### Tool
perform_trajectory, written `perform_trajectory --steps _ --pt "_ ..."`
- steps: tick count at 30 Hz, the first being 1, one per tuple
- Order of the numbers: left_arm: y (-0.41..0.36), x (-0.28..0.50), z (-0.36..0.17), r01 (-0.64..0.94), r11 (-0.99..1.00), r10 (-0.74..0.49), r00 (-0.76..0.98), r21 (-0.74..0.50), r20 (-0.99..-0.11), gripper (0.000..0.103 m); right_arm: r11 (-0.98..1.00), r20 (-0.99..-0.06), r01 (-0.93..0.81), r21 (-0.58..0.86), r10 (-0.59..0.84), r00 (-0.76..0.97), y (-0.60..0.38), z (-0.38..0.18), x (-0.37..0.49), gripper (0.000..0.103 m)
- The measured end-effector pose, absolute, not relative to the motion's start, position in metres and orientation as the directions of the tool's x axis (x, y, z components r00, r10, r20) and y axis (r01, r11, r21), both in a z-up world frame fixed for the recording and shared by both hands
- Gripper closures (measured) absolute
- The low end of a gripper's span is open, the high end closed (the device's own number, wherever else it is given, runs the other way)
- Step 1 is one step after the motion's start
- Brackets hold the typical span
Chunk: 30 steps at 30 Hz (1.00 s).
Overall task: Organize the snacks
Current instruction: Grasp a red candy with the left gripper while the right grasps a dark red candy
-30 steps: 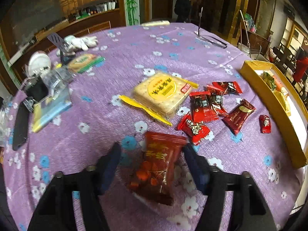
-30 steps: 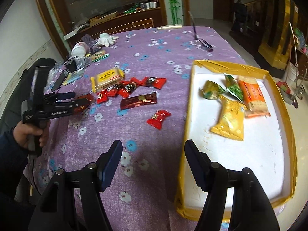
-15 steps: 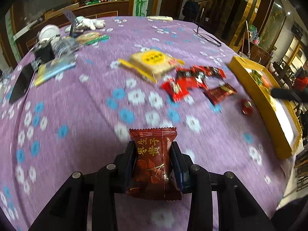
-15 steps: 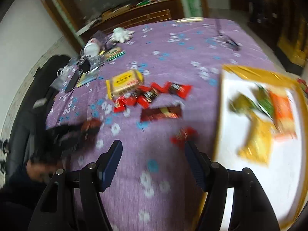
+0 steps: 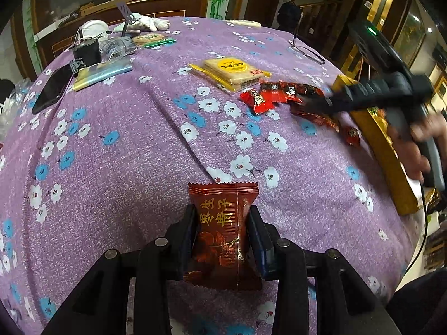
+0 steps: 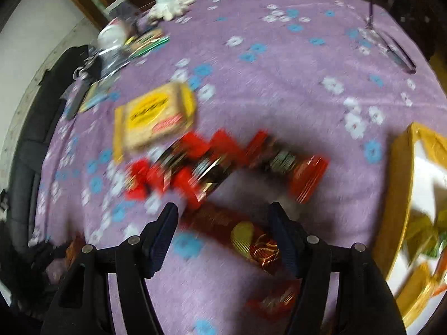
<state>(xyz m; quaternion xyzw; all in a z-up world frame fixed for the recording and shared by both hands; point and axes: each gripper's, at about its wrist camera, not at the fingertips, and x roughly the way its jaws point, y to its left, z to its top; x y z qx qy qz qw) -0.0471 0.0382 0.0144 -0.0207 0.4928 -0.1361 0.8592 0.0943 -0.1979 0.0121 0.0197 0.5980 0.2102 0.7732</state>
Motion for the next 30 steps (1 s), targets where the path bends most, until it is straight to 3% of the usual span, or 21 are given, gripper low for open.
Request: perform_trajectory --steps 7,12,14,16,17,21,30 --pt "0.037 -0.041 0.014 0.203 0.963 -0.257 0.484 -0.178 -0.837 0.065 0.911 -0.949 -0.411 0.045 0.168 0.267 -0.163 0.009 0.057 0.037" --pt "0.036 -0.041 0.013 0.194 0.965 -0.253 0.494 -0.178 -0.832 0.065 0.927 -0.941 -0.373 0.047 0.167 0.296 -0.17 0.014 0.069 0.037" --pt "0.036 -0.041 0.013 0.193 0.966 -0.248 0.496 -0.173 -0.832 0.065 0.938 -0.94 -0.343 0.061 0.169 0.296 -0.175 0.012 0.077 0.046" --pt "0.035 -0.042 0.013 0.194 0.967 -0.244 0.5 -0.167 -0.831 0.065 0.94 -0.938 -0.338 0.032 0.145 0.315 -0.175 0.013 0.078 0.076" --pt "0.035 -0.043 0.013 0.193 0.967 -0.242 0.503 -0.165 -0.83 0.065 0.938 -0.939 -0.346 0.026 0.142 0.313 -0.174 0.014 0.078 0.079" --pt "0.035 -0.046 0.013 0.189 0.968 -0.239 0.509 -0.164 -0.827 0.065 0.937 -0.942 -0.348 0.037 0.149 0.301 -0.173 0.015 0.06 0.08" --pt "0.028 -0.047 0.017 0.195 0.956 -0.289 0.498 -0.219 -0.818 0.065 0.908 -0.908 -0.341 0.242 0.336 0.249 -0.163 0.023 -0.013 0.08"
